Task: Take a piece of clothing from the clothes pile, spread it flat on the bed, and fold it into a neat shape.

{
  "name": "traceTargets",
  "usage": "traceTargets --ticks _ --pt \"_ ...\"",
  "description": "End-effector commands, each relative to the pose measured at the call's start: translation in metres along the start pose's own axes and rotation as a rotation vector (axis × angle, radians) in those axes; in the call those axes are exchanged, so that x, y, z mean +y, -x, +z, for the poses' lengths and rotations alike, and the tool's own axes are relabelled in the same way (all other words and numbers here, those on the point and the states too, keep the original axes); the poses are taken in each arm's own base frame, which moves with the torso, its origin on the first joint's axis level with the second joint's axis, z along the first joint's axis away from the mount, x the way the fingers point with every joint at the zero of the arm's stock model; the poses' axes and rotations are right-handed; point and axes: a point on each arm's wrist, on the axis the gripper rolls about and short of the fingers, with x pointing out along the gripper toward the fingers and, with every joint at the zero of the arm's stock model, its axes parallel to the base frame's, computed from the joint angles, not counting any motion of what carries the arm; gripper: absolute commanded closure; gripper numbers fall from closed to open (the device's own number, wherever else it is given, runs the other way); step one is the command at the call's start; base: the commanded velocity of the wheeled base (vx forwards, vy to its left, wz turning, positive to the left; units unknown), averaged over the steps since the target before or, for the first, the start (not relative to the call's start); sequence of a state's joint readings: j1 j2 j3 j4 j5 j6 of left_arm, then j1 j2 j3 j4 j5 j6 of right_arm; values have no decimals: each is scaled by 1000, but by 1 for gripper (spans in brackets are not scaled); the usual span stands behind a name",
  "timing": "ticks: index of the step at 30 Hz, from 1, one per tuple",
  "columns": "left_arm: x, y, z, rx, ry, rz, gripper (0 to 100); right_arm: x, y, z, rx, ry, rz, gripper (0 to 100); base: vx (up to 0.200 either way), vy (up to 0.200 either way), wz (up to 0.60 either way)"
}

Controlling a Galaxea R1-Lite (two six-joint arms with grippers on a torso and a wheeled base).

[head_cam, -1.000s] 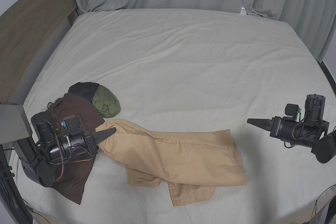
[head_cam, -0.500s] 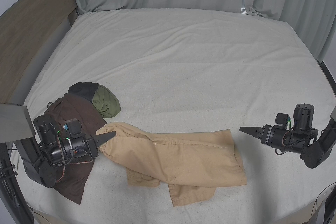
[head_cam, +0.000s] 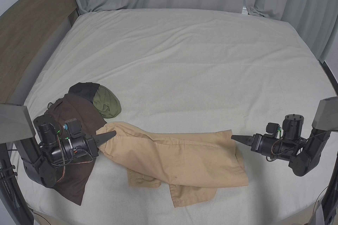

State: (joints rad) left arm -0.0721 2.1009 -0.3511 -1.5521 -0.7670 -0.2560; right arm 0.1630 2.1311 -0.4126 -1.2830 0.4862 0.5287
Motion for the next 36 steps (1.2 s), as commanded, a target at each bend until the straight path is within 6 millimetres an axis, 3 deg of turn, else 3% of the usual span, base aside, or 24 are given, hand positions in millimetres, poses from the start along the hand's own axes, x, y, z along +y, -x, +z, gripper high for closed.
traceTargets --ticks 1,18,23,30,36 --pt "0 0 0 -2 0 1 100 -14 -13 -16 40 -24 -18 0 0 0 0" --pt "-1 1 1 -3 -3 1 100 -30 -40 -43 61 -50 8 0 0 0 0" --pt "-1 1 1 -4 -4 1 100 -24 -45 -46 64 -105 48 0 0 0 0" --pt "-1 1 1 -4 -4 2 100 -21 -41 -45 96 -149 96 0 0 0 0" --pt "0 0 1 -5 -5 3 100 -7 -25 -30 81 -125 170 0 0 0 0"
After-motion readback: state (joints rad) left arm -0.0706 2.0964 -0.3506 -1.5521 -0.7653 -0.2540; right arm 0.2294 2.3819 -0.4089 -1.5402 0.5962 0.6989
